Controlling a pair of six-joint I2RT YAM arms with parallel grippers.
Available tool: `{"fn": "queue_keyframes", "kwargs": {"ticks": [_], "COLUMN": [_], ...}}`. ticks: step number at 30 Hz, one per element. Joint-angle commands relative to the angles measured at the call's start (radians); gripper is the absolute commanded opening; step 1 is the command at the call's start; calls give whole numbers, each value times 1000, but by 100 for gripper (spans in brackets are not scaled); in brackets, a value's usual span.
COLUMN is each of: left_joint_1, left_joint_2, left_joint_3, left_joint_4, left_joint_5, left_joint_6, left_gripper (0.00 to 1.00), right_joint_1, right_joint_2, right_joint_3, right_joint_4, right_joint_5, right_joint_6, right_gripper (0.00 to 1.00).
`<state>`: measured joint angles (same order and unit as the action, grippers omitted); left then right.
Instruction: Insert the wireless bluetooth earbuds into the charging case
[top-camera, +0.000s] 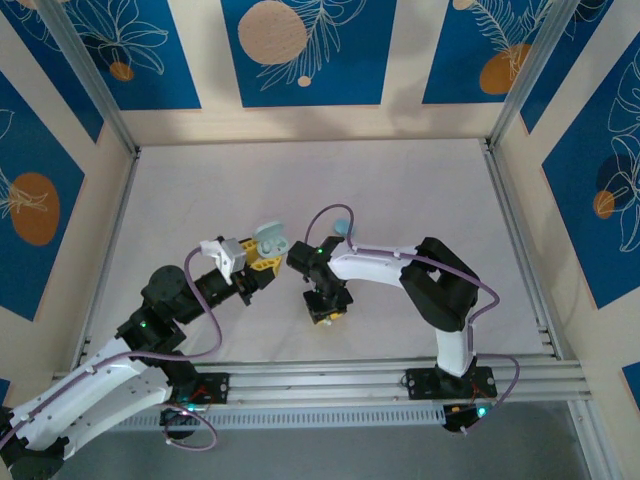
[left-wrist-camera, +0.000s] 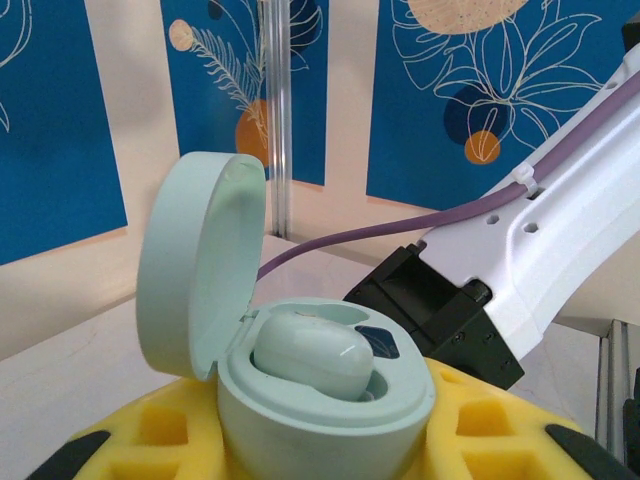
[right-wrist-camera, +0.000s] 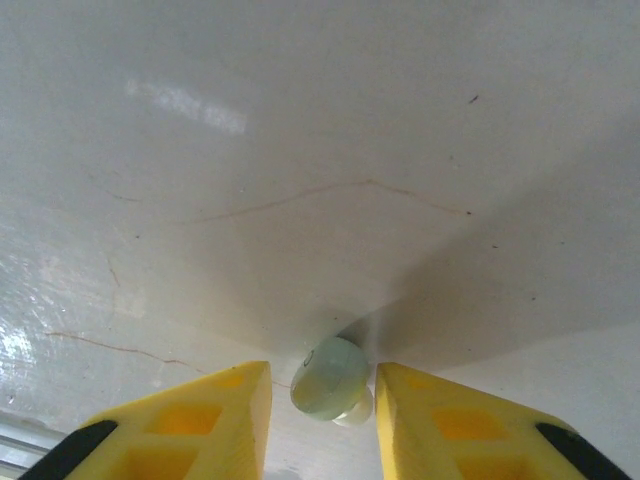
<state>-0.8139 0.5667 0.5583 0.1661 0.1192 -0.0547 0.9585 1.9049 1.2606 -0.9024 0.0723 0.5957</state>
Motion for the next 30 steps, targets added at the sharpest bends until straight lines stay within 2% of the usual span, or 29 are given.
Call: {"fn": "queue_keyframes", "kwargs": {"ticks": [1, 16, 22, 30], "left_joint_1": [-4, -4, -4, -4], "left_joint_2": [0, 13, 20, 37], "left_joint_3": [20, 22, 25, 25], "left_joint_4": [51, 61, 66, 76], "left_joint_5": [-3, 5, 5, 11], "left_joint_6": [-19, -25, -27, -29], "left_gripper": [31, 30, 30, 30], "right_joint_1": [8, 1, -3, -12], "right_joint_2": [19, 26, 26, 2], "right_joint_3": [17, 10, 4, 5], "right_joint_4": [-6, 38, 48, 63], "right_joint_5": [9, 21, 18, 9], "right_joint_6": [21, 43, 47, 55], "right_gripper": [33, 32, 28, 31]}}
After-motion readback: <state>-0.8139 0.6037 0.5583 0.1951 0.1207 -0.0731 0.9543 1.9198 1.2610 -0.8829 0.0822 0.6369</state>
